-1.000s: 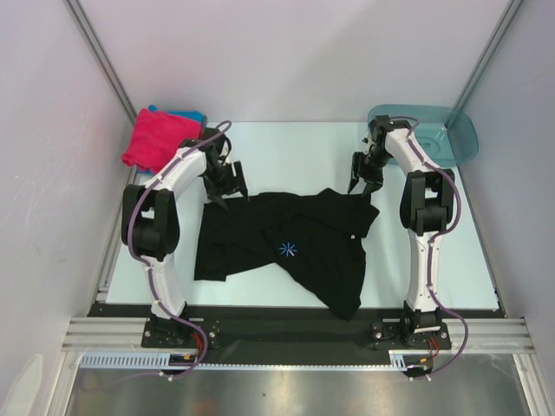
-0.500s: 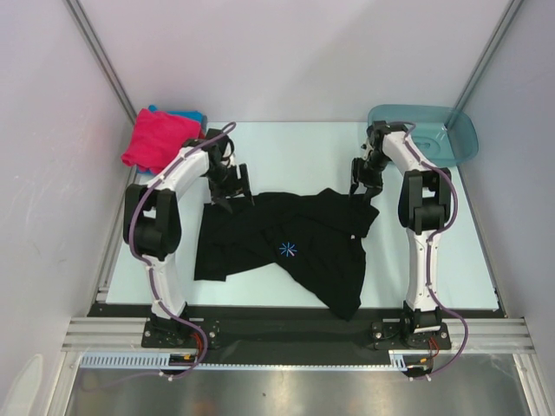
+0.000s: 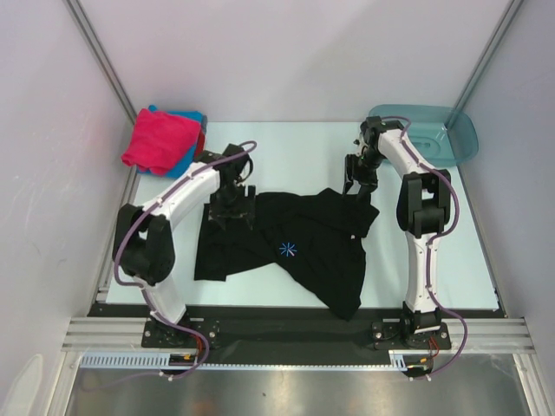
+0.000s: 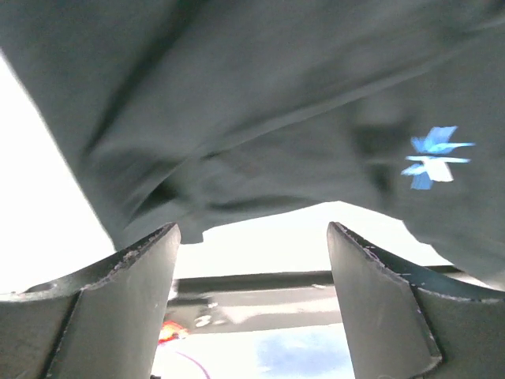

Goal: Fold and stack the t-shirts
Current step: Flatten the tshirt out

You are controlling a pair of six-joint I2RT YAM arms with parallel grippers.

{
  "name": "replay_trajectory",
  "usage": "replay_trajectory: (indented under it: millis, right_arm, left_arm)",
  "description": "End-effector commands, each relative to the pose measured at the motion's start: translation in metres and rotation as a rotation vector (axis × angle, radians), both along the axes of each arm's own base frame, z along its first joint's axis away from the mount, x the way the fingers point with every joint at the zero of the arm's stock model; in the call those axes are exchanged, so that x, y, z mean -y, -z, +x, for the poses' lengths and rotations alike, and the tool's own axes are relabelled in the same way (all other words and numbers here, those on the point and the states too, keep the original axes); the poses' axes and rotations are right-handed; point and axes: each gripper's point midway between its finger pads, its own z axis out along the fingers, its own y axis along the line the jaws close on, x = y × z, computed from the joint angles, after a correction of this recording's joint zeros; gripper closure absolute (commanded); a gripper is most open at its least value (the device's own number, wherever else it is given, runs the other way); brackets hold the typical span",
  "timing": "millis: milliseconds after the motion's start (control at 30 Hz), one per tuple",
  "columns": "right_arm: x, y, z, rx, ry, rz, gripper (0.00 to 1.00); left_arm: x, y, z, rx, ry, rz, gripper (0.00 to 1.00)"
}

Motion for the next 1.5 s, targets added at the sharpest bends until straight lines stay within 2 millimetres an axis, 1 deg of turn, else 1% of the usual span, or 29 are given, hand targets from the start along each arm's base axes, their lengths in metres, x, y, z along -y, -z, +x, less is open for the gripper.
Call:
replay_trajectory:
  millis: [0, 33, 67, 100, 167, 233, 333, 433, 533, 567, 667, 767, 900, 933, 1000, 1100, 1167, 1233, 1333, 1467]
  right_arm:
    - [-0.003, -0.029, 0.0, 0.06, -0.017, 0.02, 0.44]
    - [-0.004, -0.028, -0.001, 0.054, -0.02, 0.023, 0.45]
    - [-0.005, -0.028, -0.001, 0.057, -0.022, 0.025, 0.45]
    - [-0.005, -0.027, -0.002, 0.052, -0.022, 0.028, 0.45]
    - [-0.006, -0.027, -0.002, 0.052, -0.024, 0.031, 0.45]
    - [-0.006, -0.027, -0.001, 0.056, -0.025, 0.036, 0.45]
    - [-0.006, -0.028, 0.001, 0.055, -0.017, 0.048, 0.44]
    - [-0.004, -0.029, 0.003, 0.06, -0.01, 0.049, 0.45]
    - [-0.005, -0.029, 0.004, 0.061, -0.01, 0.051, 0.44]
    - [-0.005, -0.03, 0.003, 0.059, -0.009, 0.051, 0.45]
    - [-0.004, -0.03, 0.004, 0.061, -0.007, 0.048, 0.45]
    - [-0.004, -0.031, 0.005, 0.064, -0.007, 0.048, 0.45]
    - [-0.004, -0.029, 0.005, 0.058, -0.005, 0.045, 0.45]
    - [-0.003, -0.029, 0.005, 0.058, -0.005, 0.044, 0.45]
    - [-0.003, -0.028, 0.004, 0.055, -0.003, 0.043, 0.45]
    - [-0.003, -0.028, 0.004, 0.056, -0.004, 0.041, 0.45]
    - [-0.003, -0.028, 0.004, 0.054, -0.006, 0.041, 0.45]
    - [-0.003, -0.027, 0.003, 0.051, -0.003, 0.04, 0.45]
    - [-0.002, -0.027, 0.003, 0.051, -0.004, 0.04, 0.45]
    - [-0.003, -0.028, 0.003, 0.053, -0.004, 0.042, 0.45]
  left_arm:
    - [-0.061, -0.021, -0.02, 0.093, -0.085, 0.348, 0.19]
    - [-0.069, -0.018, -0.027, 0.093, -0.094, 0.394, 0.19]
    - [-0.077, -0.019, -0.029, 0.117, -0.137, 0.441, 0.19]
    - [-0.084, -0.018, -0.038, 0.122, -0.159, 0.459, 0.18]
    - [-0.09, -0.016, -0.044, 0.133, -0.214, 0.475, 0.18]
    - [-0.096, -0.014, -0.049, 0.156, -0.237, 0.496, 0.18]
    - [-0.1, -0.01, -0.044, 0.181, -0.259, 0.519, 0.18]
    - [-0.097, -0.004, -0.035, 0.179, -0.256, 0.533, 0.17]
    - [-0.089, 0.0, -0.025, 0.175, -0.245, 0.515, 0.17]
    - [-0.086, 0.005, -0.021, 0.17, -0.237, 0.51, 0.18]
    - [-0.078, 0.009, -0.014, 0.167, -0.21, 0.484, 0.21]
    - [-0.075, 0.013, -0.013, 0.154, -0.19, 0.47, 0.25]
    - [-0.071, 0.018, -0.018, 0.133, -0.166, 0.443, 0.31]
    - [-0.071, 0.021, -0.022, 0.121, -0.156, 0.437, 0.32]
    - [-0.069, 0.025, -0.027, 0.105, -0.15, 0.423, 0.38]
    - [-0.068, 0.028, -0.033, 0.088, -0.133, 0.403, 0.41]
    - [-0.071, 0.031, -0.041, 0.073, -0.126, 0.405, 0.41]
    - [-0.075, 0.035, -0.049, 0.056, -0.115, 0.416, 0.36]
    - [-0.078, 0.04, -0.055, 0.036, -0.109, 0.429, 0.33]
    - [-0.077, 0.043, -0.05, 0.04, -0.109, 0.435, 0.33]
